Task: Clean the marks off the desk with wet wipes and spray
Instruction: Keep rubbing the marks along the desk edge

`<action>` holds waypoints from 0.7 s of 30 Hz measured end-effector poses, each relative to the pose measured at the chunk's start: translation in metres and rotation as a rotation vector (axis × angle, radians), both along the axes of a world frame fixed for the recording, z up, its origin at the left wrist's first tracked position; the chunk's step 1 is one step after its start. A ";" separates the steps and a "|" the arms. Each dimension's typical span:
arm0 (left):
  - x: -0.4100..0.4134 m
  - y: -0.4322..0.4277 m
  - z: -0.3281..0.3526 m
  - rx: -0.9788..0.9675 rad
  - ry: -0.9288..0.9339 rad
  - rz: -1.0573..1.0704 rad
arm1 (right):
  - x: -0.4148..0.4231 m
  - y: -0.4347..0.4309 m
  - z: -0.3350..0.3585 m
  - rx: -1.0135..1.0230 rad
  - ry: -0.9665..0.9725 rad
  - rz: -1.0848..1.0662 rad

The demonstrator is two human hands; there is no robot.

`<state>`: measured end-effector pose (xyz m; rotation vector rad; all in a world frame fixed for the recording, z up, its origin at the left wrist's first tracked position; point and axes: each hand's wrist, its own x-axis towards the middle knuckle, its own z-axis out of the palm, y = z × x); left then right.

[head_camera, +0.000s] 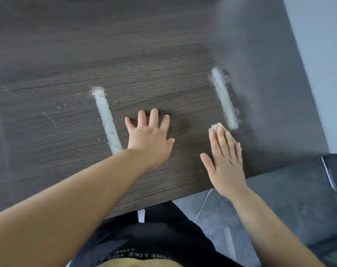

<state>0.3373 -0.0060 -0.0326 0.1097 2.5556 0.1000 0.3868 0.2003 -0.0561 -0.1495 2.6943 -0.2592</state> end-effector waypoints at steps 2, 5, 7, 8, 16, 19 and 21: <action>-0.002 0.001 0.002 -0.007 -0.026 -0.006 | -0.008 -0.001 -0.001 0.011 -0.007 -0.013; -0.001 0.000 0.003 -0.031 -0.043 -0.036 | -0.077 -0.018 -0.007 0.040 0.057 -0.028; -0.003 -0.001 0.003 -0.039 -0.045 -0.038 | -0.144 -0.036 -0.011 0.042 0.087 -0.015; -0.004 -0.001 0.003 -0.044 -0.048 -0.037 | -0.175 -0.046 -0.011 0.033 0.083 0.000; -0.002 0.001 0.003 0.006 -0.016 0.023 | -0.164 -0.033 -0.007 -0.030 0.045 0.030; 0.004 0.004 -0.001 0.103 0.059 0.141 | -0.059 0.000 -0.002 -0.034 0.042 -0.001; 0.007 0.007 -0.004 0.131 0.106 0.195 | -0.005 0.012 0.003 -0.009 0.004 -0.021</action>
